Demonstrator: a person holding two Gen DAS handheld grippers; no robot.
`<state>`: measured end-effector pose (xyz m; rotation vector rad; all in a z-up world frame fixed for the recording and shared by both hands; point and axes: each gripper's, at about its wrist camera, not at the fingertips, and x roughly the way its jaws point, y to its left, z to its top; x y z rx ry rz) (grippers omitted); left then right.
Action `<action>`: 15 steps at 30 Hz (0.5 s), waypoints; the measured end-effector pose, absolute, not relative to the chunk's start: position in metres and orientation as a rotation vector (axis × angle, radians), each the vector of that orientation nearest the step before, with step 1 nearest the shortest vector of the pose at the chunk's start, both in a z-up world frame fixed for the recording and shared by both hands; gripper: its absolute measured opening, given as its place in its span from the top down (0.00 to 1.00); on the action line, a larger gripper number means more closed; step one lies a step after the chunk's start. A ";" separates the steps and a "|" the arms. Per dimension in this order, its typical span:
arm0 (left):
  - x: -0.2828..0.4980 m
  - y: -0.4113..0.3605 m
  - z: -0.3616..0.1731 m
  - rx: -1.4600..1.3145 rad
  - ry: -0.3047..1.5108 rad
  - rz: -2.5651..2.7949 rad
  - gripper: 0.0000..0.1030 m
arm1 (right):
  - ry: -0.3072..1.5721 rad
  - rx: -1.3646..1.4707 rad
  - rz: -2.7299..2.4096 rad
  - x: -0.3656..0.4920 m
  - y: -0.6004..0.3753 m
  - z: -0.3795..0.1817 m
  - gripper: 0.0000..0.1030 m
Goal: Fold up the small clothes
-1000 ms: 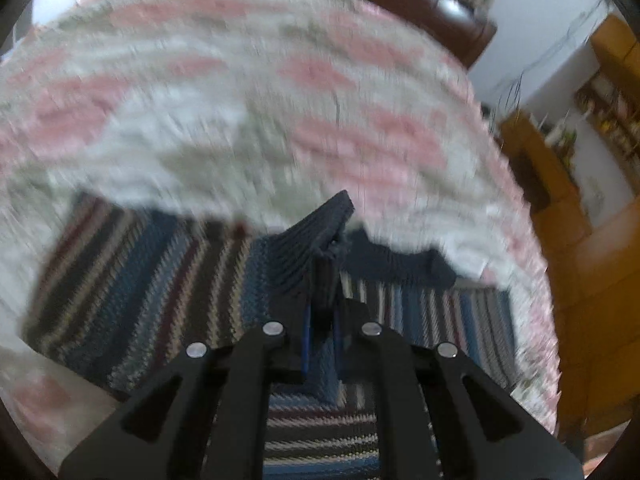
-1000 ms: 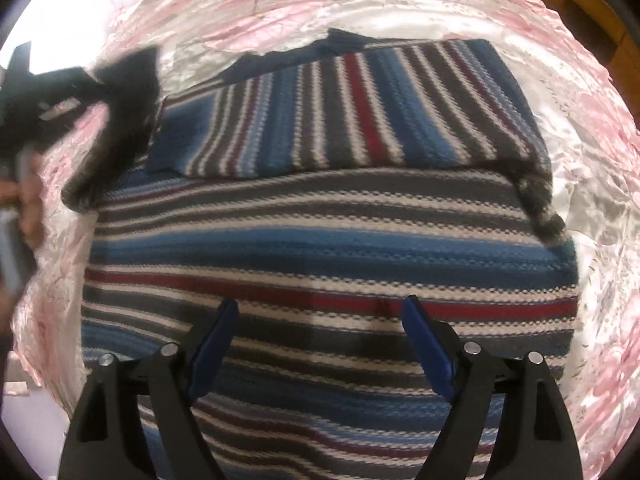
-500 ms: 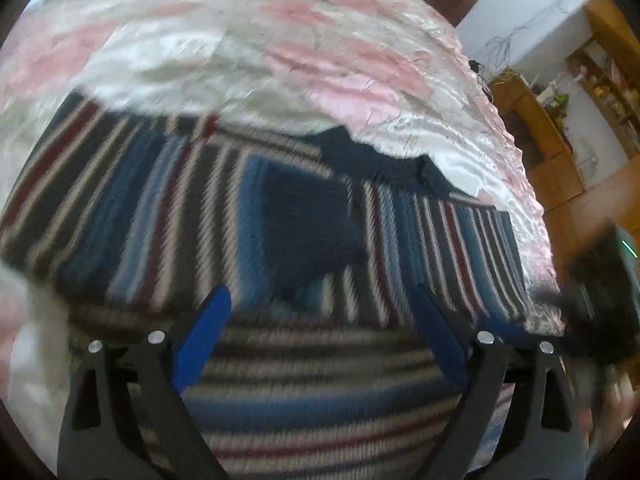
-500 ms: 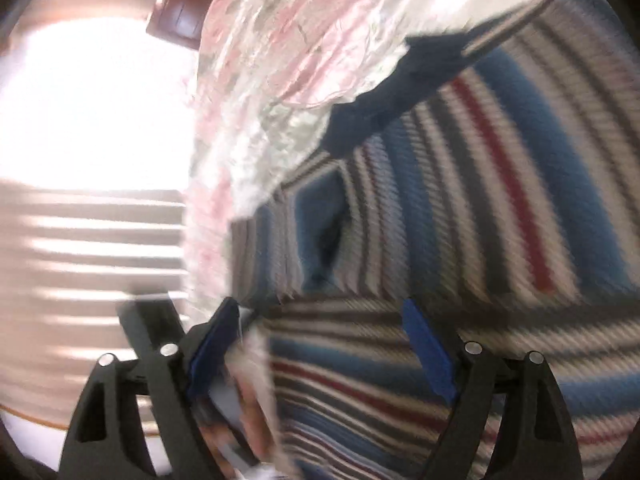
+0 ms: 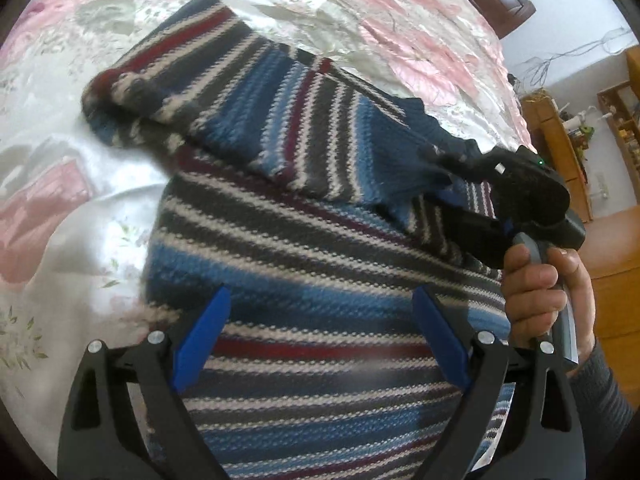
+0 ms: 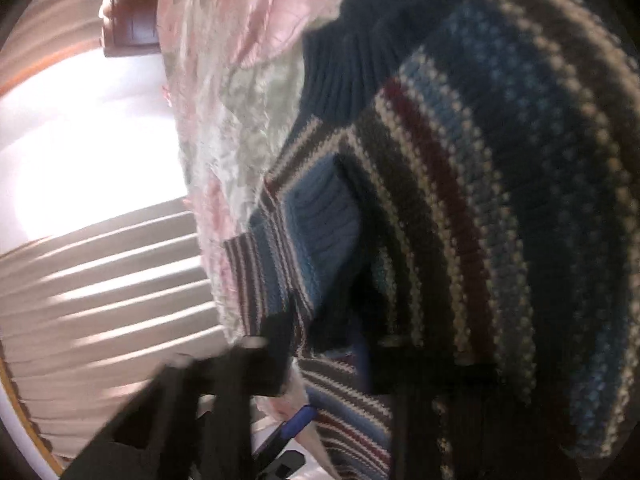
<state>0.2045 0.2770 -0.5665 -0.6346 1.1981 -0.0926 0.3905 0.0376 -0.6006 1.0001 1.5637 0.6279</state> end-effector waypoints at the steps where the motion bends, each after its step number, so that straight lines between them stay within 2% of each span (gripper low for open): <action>1: 0.203 0.278 -0.565 -0.638 1.196 -0.091 0.11 | 1.550 0.967 0.629 0.392 0.040 -0.594 0.91; 10: 0.204 0.295 -0.548 -0.648 1.172 -0.057 0.11 | 1.367 0.674 0.648 0.416 0.006 -0.483 0.92; 15: 0.213 0.301 -0.537 -0.661 1.141 -0.041 0.11 | 1.348 0.605 0.595 0.428 -0.043 -0.457 0.92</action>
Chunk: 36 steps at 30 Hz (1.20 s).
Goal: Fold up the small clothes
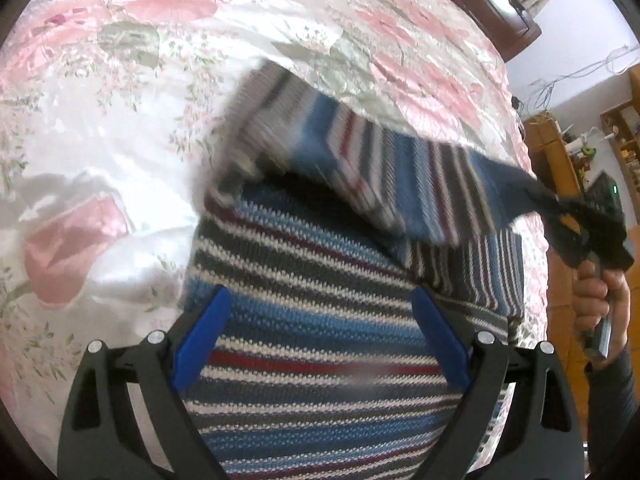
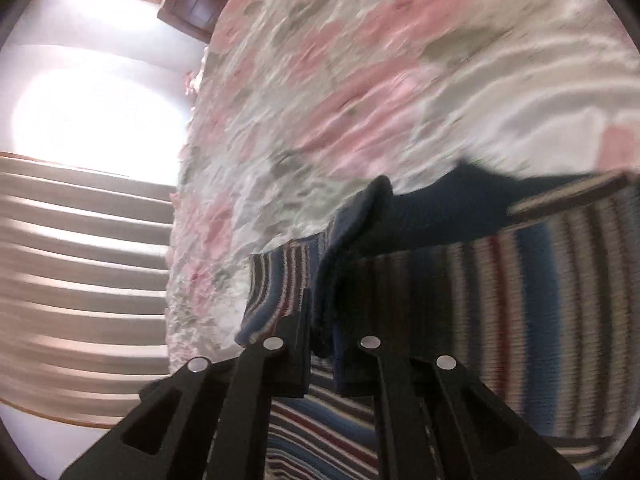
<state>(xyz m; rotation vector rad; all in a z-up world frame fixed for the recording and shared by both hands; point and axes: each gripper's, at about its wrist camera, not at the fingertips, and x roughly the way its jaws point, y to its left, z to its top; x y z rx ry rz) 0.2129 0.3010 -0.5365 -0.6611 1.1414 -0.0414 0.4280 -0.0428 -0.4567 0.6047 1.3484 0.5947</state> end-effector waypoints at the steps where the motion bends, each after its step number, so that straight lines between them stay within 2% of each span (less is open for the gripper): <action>1: 0.216 0.303 -0.534 -0.669 1.131 -0.038 0.11 | 1.348 0.601 0.579 0.429 -0.055 -0.456 0.92; 12: 0.282 0.322 -0.526 -0.886 1.039 -0.143 0.11 | 1.413 0.661 0.461 0.406 -0.149 -0.511 0.92; 20: 0.314 0.295 -0.557 -0.849 1.139 -0.205 0.11 | 1.472 0.690 0.385 0.398 -0.174 -0.560 0.92; 22: 0.316 0.290 -0.569 -0.839 1.185 -0.204 0.11 | 1.462 0.698 0.384 0.398 -0.176 -0.559 0.88; 24: 0.316 0.287 -0.575 -0.835 1.206 -0.210 0.11 | 1.435 0.702 0.370 0.402 -0.181 -0.550 0.69; 26: 0.317 0.286 -0.576 -0.826 1.202 -0.219 0.11 | 1.396 0.698 0.349 0.410 -0.184 -0.540 0.61; 30: 0.321 0.287 -0.578 -0.844 1.200 -0.228 0.11 | 1.433 0.688 0.351 0.428 -0.175 -0.546 0.57; 31: 0.322 0.288 -0.580 -0.853 1.205 -0.223 0.11 | 1.448 0.677 0.345 0.431 -0.172 -0.550 0.57; 32: 0.322 0.289 -0.582 -0.861 1.207 -0.218 0.11 | 1.456 0.676 0.346 0.432 -0.170 -0.553 0.63; 33: 0.321 0.291 -0.584 -0.871 1.210 -0.215 0.11 | 1.457 0.670 0.346 0.433 -0.169 -0.553 0.89; 36: 0.320 0.296 -0.591 -0.882 1.225 -0.193 0.11 | 1.444 0.628 0.308 0.430 -0.173 -0.551 0.92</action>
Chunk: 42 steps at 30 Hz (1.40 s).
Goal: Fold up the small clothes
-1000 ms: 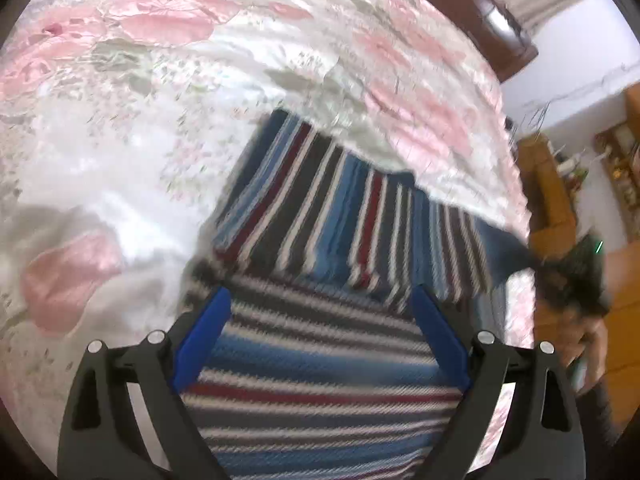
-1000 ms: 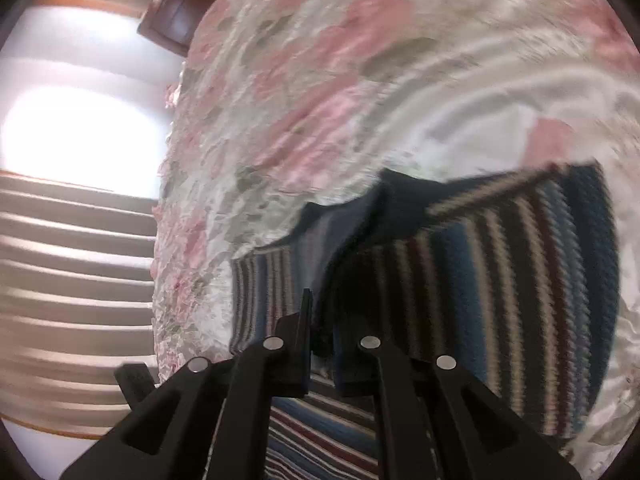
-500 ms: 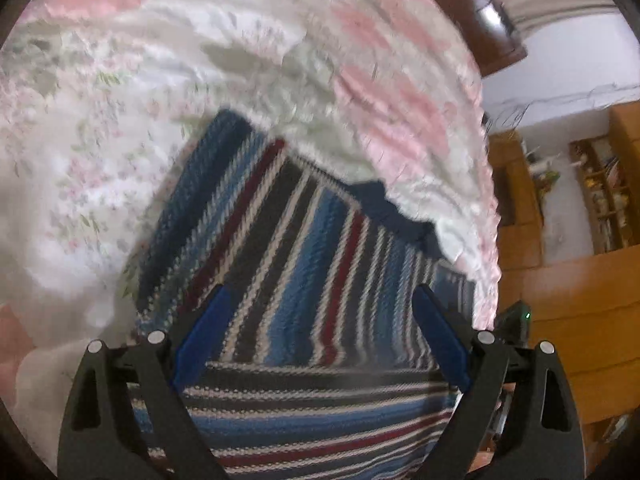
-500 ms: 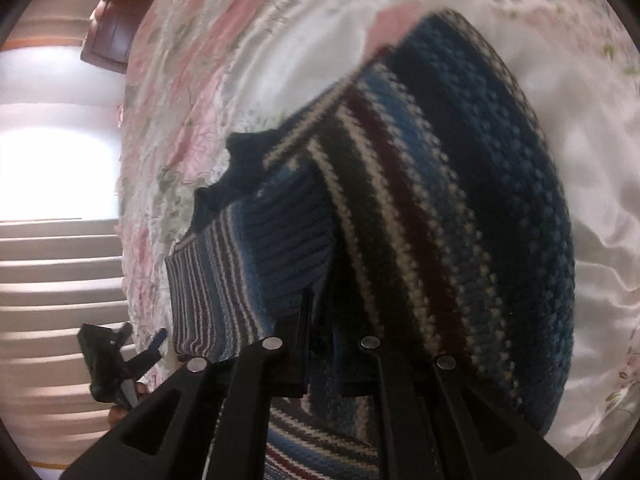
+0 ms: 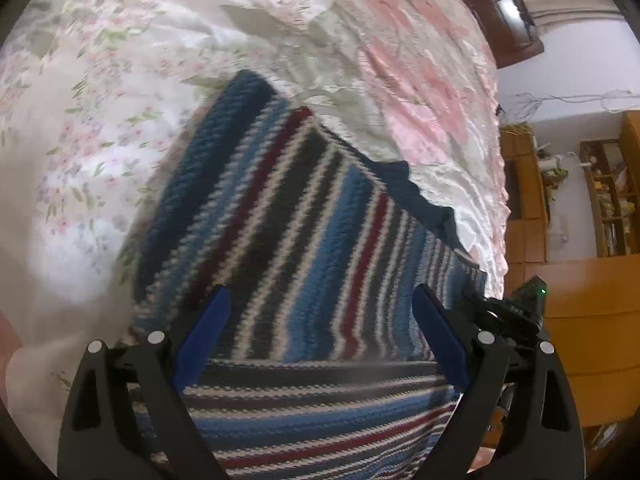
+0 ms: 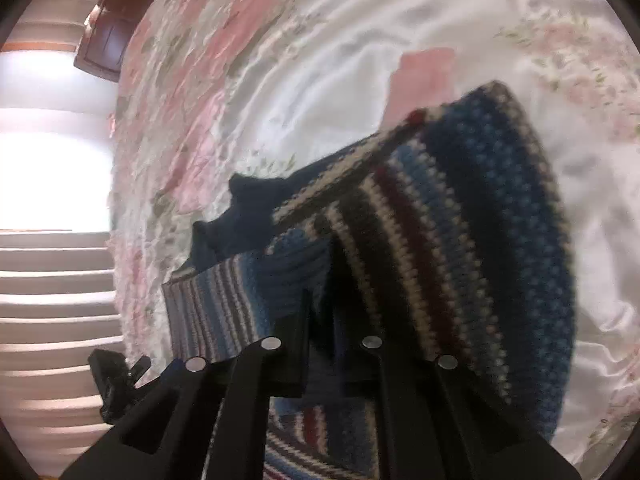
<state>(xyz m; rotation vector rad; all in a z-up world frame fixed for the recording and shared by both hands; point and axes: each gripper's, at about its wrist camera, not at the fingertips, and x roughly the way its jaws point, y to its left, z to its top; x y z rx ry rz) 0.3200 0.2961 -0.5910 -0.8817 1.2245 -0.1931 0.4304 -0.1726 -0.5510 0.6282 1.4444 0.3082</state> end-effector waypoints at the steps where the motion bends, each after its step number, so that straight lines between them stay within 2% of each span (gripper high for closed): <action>1: 0.319 0.298 -0.594 -0.883 1.232 -0.184 0.11 | 1.444 0.621 0.295 0.429 -0.172 -0.552 0.92; 5: 0.315 0.300 -0.596 -0.877 1.241 -0.185 0.12 | 1.431 0.615 0.299 0.426 -0.173 -0.549 0.89; 10: 0.310 0.303 -0.578 -0.885 1.200 -0.229 0.10 | 1.307 0.517 0.319 0.404 -0.161 -0.495 0.88; 14: 0.313 0.303 -0.597 -0.868 1.287 -0.193 0.10 | 1.388 0.478 0.346 0.387 -0.144 -0.513 0.86; 15: 0.313 0.304 -0.602 -0.867 1.300 -0.185 0.10 | 1.409 0.454 0.323 0.386 -0.144 -0.522 0.87; 17: 0.313 0.306 -0.606 -0.866 1.305 -0.185 0.10 | 1.412 0.452 0.265 0.386 -0.157 -0.535 1.00; 19: 0.310 0.308 -0.596 -0.854 1.300 -0.195 0.10 | 1.390 0.508 0.213 0.383 -0.177 -0.531 1.00; 20: 0.305 0.308 -0.584 -0.828 1.287 -0.200 0.10 | 1.377 0.519 0.198 0.379 -0.182 -0.525 0.87; 21: 0.300 0.309 -0.576 -0.815 1.277 -0.211 0.09 | 1.356 0.526 0.209 0.371 -0.186 -0.513 0.61; 22: 0.290 0.309 -0.566 -0.803 1.269 -0.228 0.09 | 1.336 0.541 0.244 0.359 -0.189 -0.504 0.54; 28: 0.180 0.316 -0.554 -0.848 1.367 -0.233 0.08 | 1.417 0.581 0.359 0.250 -0.198 -0.479 0.51; 30: 0.138 0.315 -0.561 -0.871 1.429 -0.212 0.08 | 1.451 0.543 0.346 0.209 -0.200 -0.473 0.37; 34: 0.061 0.312 -0.570 -0.943 1.513 -0.161 0.08 | 1.521 0.616 0.288 0.132 -0.216 -0.474 0.33; 38: 0.010 0.301 -0.590 -1.048 1.576 -0.133 0.08 | 1.609 0.721 0.172 0.071 -0.240 -0.502 0.31; 42: -0.005 0.292 -0.618 -1.127 1.609 -0.122 0.08 | 1.668 0.824 0.105 0.046 -0.254 -0.537 0.30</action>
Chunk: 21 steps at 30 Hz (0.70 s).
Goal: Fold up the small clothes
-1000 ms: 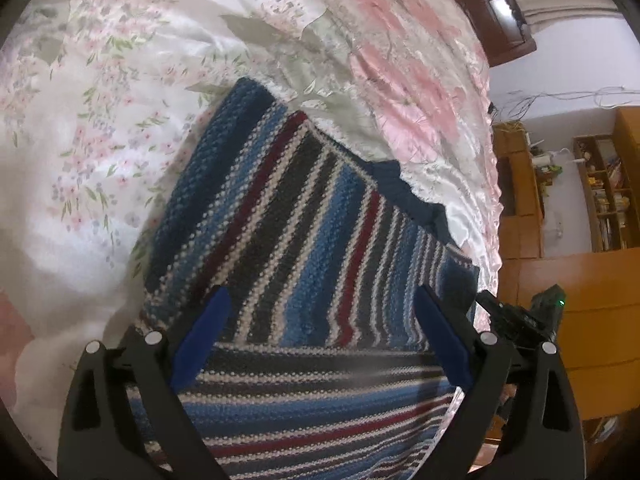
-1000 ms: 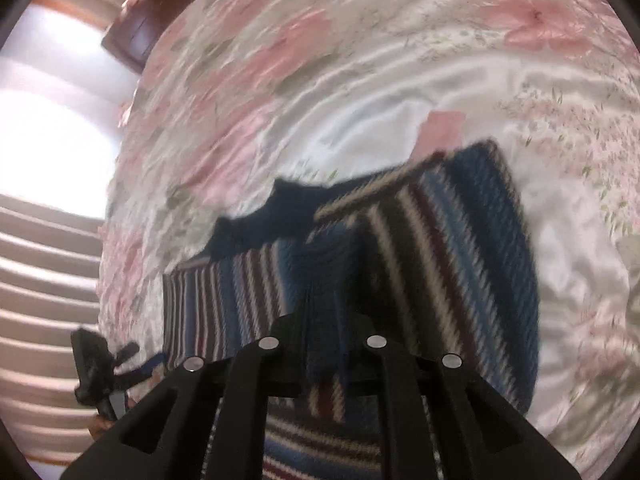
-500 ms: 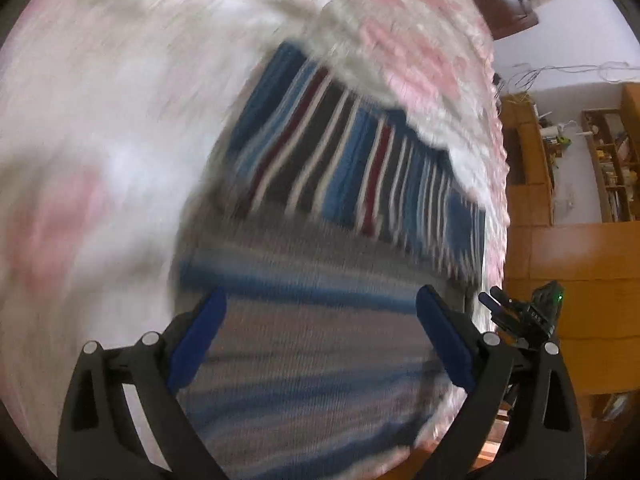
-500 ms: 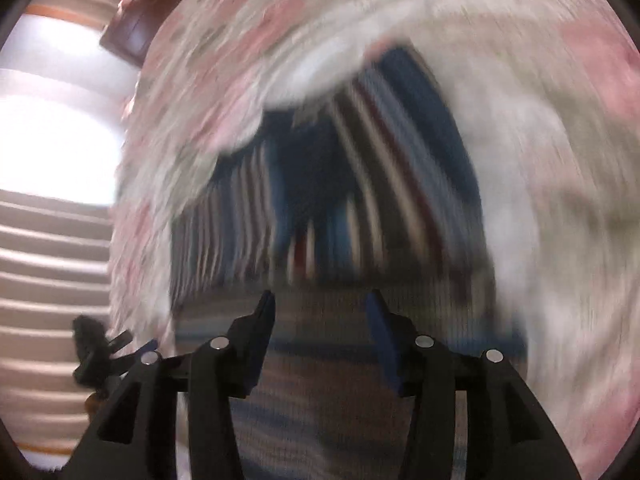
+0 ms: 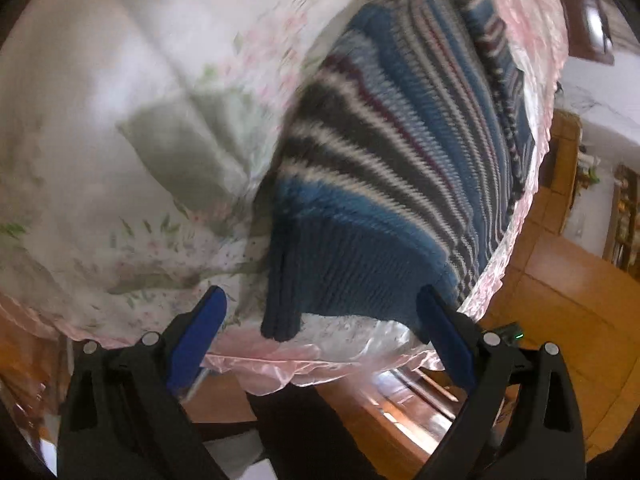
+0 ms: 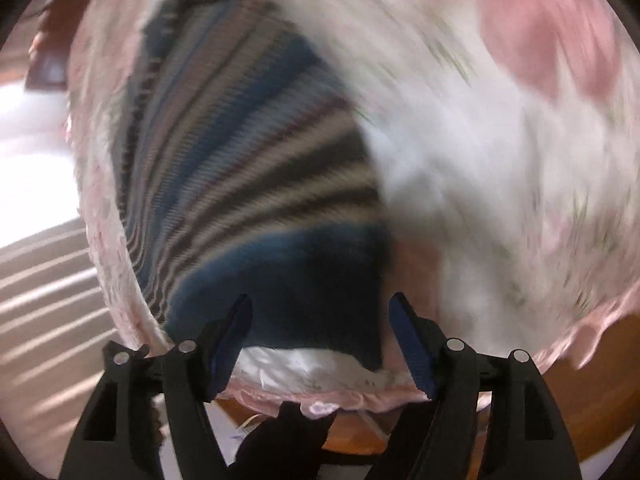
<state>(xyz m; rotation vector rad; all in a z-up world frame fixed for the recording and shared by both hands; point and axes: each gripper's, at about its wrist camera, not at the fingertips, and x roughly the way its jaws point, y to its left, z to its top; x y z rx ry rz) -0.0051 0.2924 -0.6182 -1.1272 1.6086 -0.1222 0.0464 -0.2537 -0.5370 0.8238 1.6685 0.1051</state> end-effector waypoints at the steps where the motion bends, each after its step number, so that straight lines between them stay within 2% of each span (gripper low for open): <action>1: -0.007 0.292 -0.623 -1.148 1.615 -0.119 0.08 | 1.674 0.842 0.097 0.043 -0.254 -0.544 0.30; 11: -0.013 0.282 -0.647 -1.262 1.626 -0.121 0.09 | 1.702 0.942 0.149 0.019 -0.241 -0.571 0.27; 13: -0.013 0.283 -0.646 -1.254 1.622 -0.118 0.21 | 1.695 0.969 0.172 0.018 -0.238 -0.572 0.45; 14: -0.009 0.280 -0.644 -1.244 1.629 -0.134 0.40 | 1.702 0.972 0.181 0.018 -0.236 -0.572 0.57; 15: -0.008 0.278 -0.643 -1.232 1.640 -0.140 0.52 | 1.700 0.979 0.193 0.015 -0.238 -0.572 0.76; 16: -0.007 0.276 -0.642 -1.219 1.646 -0.138 0.58 | 1.702 0.989 0.203 0.013 -0.237 -0.572 0.82; 18: -0.007 0.275 -0.640 -1.212 1.654 -0.135 0.82 | 1.690 0.999 0.201 0.012 -0.238 -0.567 0.89; 20: -0.008 0.275 -0.637 -1.213 1.654 -0.125 0.92 | 1.671 1.012 0.201 0.013 -0.239 -0.559 0.90; 21: -0.008 0.276 -0.635 -1.223 1.646 -0.127 0.92 | 1.653 1.025 0.206 0.015 -0.240 -0.554 0.90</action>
